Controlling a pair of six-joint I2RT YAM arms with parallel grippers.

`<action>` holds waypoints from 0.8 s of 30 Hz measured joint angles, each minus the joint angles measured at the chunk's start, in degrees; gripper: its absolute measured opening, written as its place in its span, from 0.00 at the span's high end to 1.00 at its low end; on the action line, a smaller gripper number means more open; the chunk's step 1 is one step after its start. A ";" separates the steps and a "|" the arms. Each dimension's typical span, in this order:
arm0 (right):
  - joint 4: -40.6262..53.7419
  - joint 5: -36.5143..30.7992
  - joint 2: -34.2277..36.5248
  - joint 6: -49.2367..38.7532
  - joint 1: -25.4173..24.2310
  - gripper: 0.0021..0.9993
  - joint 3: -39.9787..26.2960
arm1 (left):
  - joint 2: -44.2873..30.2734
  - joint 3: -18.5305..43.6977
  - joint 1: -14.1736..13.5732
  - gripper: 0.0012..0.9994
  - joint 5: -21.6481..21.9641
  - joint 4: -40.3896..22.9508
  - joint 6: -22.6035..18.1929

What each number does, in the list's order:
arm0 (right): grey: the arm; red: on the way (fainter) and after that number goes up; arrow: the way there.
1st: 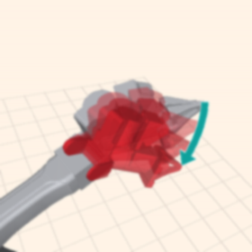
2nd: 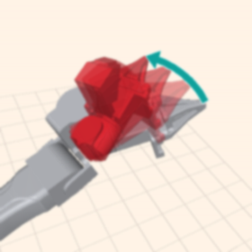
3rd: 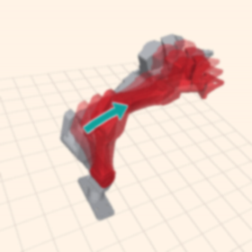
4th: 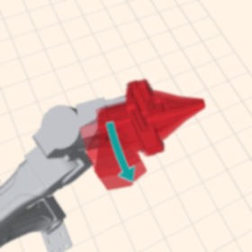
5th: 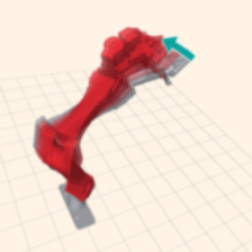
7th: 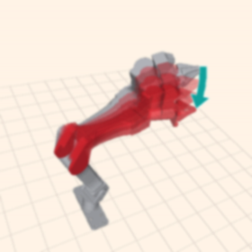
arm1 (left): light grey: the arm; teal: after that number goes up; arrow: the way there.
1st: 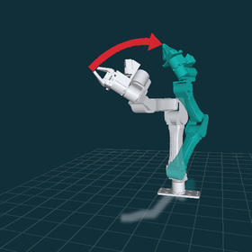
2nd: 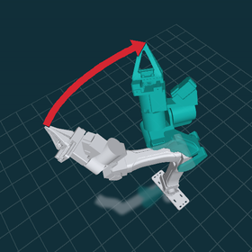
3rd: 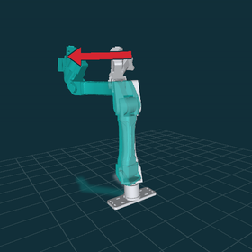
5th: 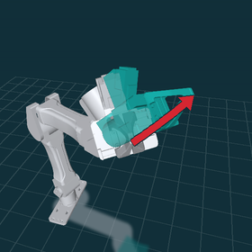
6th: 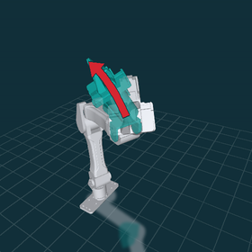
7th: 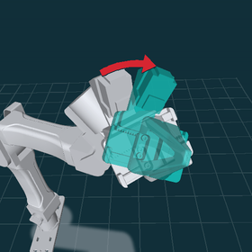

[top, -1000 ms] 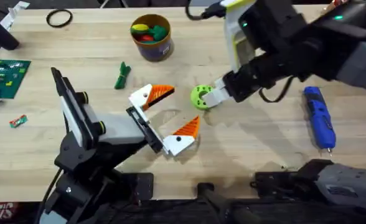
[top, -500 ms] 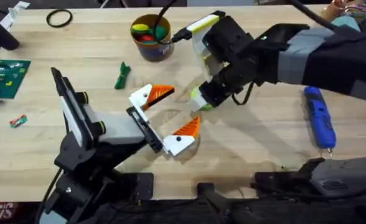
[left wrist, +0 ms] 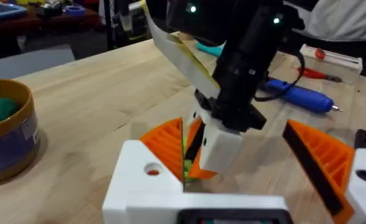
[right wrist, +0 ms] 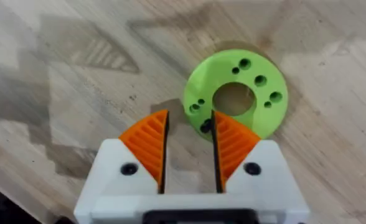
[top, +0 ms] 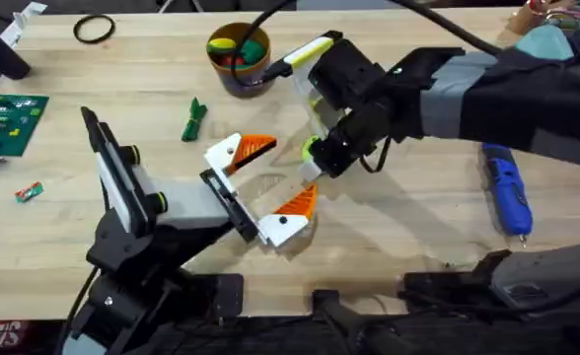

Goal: Pick up the gripper from the table and insert it into the empty holder that is missing its gripper. Then pick up a screw, insert it into the mounting hole, and use the screwdriver to tighten it. Finally, clean up the table by picking up the vegetable and placing it into the bucket.

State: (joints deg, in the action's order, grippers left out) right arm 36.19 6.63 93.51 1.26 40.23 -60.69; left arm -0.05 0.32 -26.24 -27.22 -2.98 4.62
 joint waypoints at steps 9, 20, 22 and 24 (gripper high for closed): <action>0.28 -1.52 0.01 0.00 0.00 0.60 0.00 | 0.00 0.00 0.00 0.02 0.02 0.00 0.00; 0.23 -3.41 0.52 0.00 -0.02 0.85 0.00 | 0.00 0.00 0.00 0.02 0.00 0.00 0.00; 0.26 -3.58 0.52 -0.02 0.00 0.89 0.00 | 0.00 0.00 0.00 0.02 0.00 0.00 0.00; 0.26 -3.63 0.55 -0.02 0.00 0.89 0.00 | 0.00 0.00 0.00 0.02 0.02 0.00 0.00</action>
State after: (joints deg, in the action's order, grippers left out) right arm 36.45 3.01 94.06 1.24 40.23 -60.69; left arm -0.05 0.32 -26.24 -27.20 -2.98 4.62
